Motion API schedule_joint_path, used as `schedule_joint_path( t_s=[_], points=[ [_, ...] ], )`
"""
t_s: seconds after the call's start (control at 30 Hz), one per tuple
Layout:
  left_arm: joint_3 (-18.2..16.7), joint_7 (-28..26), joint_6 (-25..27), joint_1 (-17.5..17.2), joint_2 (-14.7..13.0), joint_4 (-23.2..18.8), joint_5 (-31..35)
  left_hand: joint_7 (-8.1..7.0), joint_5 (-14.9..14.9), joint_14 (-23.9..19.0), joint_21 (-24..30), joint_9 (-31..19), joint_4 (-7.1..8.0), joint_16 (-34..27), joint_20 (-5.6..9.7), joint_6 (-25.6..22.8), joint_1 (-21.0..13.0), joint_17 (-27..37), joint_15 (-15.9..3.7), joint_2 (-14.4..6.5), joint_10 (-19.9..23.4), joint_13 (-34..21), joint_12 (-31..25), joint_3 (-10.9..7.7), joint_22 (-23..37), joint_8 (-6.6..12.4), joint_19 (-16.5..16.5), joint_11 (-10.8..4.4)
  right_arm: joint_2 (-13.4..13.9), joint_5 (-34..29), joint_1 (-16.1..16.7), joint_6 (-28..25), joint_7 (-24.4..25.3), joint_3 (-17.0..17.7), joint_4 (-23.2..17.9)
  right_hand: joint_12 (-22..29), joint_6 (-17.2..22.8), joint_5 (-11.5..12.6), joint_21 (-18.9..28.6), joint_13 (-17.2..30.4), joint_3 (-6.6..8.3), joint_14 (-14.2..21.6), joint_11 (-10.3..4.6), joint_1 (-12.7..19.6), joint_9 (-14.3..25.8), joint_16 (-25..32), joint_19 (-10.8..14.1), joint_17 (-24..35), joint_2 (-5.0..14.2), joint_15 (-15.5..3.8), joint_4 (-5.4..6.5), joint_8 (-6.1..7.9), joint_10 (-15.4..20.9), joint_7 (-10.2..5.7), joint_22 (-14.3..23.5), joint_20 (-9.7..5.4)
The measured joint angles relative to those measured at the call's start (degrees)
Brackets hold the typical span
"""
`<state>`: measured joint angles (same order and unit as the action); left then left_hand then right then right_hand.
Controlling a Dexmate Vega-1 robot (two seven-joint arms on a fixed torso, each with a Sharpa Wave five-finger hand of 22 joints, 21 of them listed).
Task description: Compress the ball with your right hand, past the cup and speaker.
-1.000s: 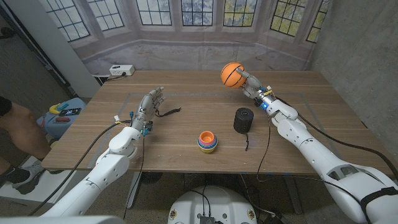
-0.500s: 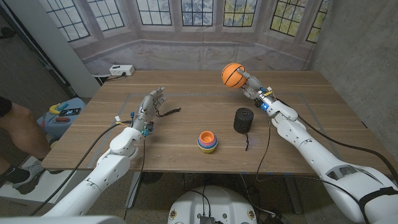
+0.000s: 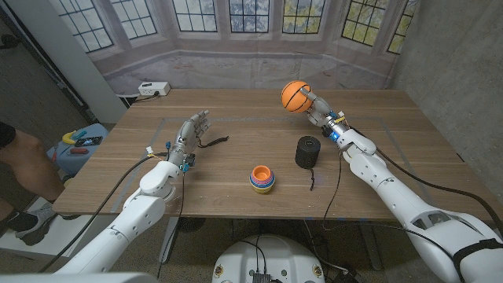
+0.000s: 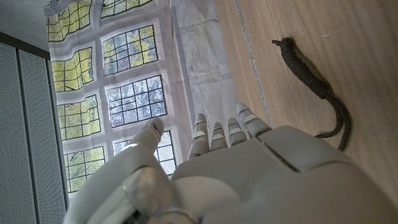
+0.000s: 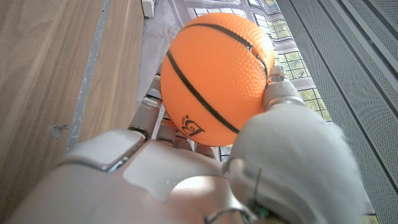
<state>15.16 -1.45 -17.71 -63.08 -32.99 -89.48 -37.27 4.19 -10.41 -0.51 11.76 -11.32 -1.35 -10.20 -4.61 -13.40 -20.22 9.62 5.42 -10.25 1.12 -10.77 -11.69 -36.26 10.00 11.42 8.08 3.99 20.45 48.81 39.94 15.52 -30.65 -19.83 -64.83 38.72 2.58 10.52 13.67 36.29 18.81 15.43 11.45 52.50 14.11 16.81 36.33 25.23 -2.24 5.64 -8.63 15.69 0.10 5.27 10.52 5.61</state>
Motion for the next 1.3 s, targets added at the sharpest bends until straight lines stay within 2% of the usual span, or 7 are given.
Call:
schedule_joint_path(
  t_s=[0.37, 0.43, 0.63, 1.0, 1.03, 1.23, 1.3],
  points=[
    [0.0, -0.3, 0.0, -0.4, 0.0, -0.4, 0.1, 0.00, 0.0, 0.0, 0.0, 0.0, 0.00, 0.0, 0.00, 0.0, 0.0, 0.0, 0.00, 0.0, 0.0, 0.0, 0.0, 0.00, 0.0, 0.00, 0.0, 0.00, 0.1, 0.0, 0.9, 0.0, 1.5, 0.2, -1.4, 0.5, 0.6, -0.2, 0.7, -0.3, 0.24, 2.5, -0.98, 2.3, 0.0, 0.9, 0.7, 0.1, -0.30, -1.41, -0.87, 0.01, 2.4, 1.44, 0.0, -0.72],
    [0.1, -0.4, 0.0, -0.4, 0.0, -0.4, 0.1, 0.00, 0.0, 0.0, 0.0, 0.0, 0.00, 0.0, 0.00, 0.0, 0.0, 0.0, 0.00, 0.0, 0.0, 0.0, 0.0, 0.00, 0.0, 0.00, 0.0, 0.00, 0.2, -0.2, 1.1, 0.0, 2.2, 0.3, -1.7, 1.1, 1.7, -0.1, 0.9, -0.4, 0.24, 3.7, -1.26, 3.3, 0.0, 1.4, 2.7, 0.3, -0.38, -1.94, -0.87, 0.01, 3.5, 1.81, 0.0, -2.67],
    [0.4, -0.3, 0.0, -0.3, 0.3, -0.4, 0.1, 0.00, 0.0, 0.0, 0.0, 0.0, 0.00, 0.0, 0.00, 0.0, 0.0, 0.0, 0.00, 0.0, 0.0, 0.0, 0.0, 0.00, 0.0, 0.00, 0.0, 0.00, 0.5, -0.7, 1.8, 0.0, 4.3, 0.4, -3.2, 2.1, 4.9, 0.1, 1.6, -0.4, 0.33, 6.3, -2.29, 4.2, 0.1, 2.5, 4.1, 1.1, -1.19, -3.30, -0.96, 0.92, 5.7, 2.23, 0.0, -3.27],
    [0.9, -0.3, 0.5, 0.5, 0.6, -0.2, 0.3, 0.00, 0.0, 0.0, 0.0, 0.0, 0.01, 0.0, 0.00, 0.0, 0.0, 0.0, 0.00, 0.0, 0.0, 0.0, 0.0, 0.00, 0.0, 0.00, 0.0, 0.00, 1.3, -1.4, 2.9, -1.1, 8.2, 0.7, -5.4, 3.4, 9.2, 0.1, 2.0, -0.3, 0.32, 7.4, -2.83, 5.1, 0.4, 3.9, 4.6, 2.5, -1.86, -3.11, -0.95, 2.24, 8.2, 2.55, 0.3, -3.33],
    [1.0, -0.3, 0.5, 0.5, 0.6, -0.2, 0.4, 0.00, 0.0, 0.0, 0.0, 0.0, 0.01, 0.0, 0.00, 0.0, 0.0, 0.0, 0.00, 0.0, 0.0, 0.0, 0.0, 0.00, 0.0, 0.00, 0.0, 0.00, 1.4, -1.4, 3.0, -1.3, 8.7, 0.7, -5.6, 3.7, 9.8, 0.1, 2.0, -0.3, 0.30, 8.0, -3.06, 5.1, 0.4, 4.0, 5.5, 2.7, -1.94, -3.46, -0.93, 2.36, 8.6, 2.53, 0.3, -4.31],
    [1.3, -0.2, 0.8, 1.0, 0.8, 0.1, 0.4, 0.00, 0.0, 0.0, 0.0, 0.0, -0.16, 0.0, 0.00, 0.0, 0.0, 0.0, 0.00, 0.0, 0.0, 0.0, 0.0, 0.16, 0.0, 0.00, 0.0, 0.00, 2.0, -1.6, 3.6, -2.3, 11.0, 0.9, -7.0, 5.2, 12.8, 0.0, 2.5, -0.2, 0.05, 9.6, -4.03, 5.5, 0.7, 6.0, 6.8, 3.9, -2.34, -2.92, -0.70, 3.37, 11.8, 2.72, 0.3, -4.91],
    [1.4, -0.1, 0.8, 1.1, 0.8, 0.2, 0.4, 0.00, 0.0, 0.0, 0.0, -0.2, -0.16, 0.0, 0.00, 0.0, 0.0, 0.0, 0.00, 0.0, 0.0, 0.0, 0.0, 0.16, 0.0, 0.00, 0.0, 0.00, 2.1, -1.6, 3.8, -2.6, 11.6, 1.0, -7.5, 5.9, 14.0, 0.0, 2.7, -0.2, -0.35, 10.7, -4.58, 5.9, 0.7, 6.5, 7.0, 4.4, -2.67, -3.80, -0.78, 3.58, 12.7, 2.82, 0.3, -5.10]
  ],
)
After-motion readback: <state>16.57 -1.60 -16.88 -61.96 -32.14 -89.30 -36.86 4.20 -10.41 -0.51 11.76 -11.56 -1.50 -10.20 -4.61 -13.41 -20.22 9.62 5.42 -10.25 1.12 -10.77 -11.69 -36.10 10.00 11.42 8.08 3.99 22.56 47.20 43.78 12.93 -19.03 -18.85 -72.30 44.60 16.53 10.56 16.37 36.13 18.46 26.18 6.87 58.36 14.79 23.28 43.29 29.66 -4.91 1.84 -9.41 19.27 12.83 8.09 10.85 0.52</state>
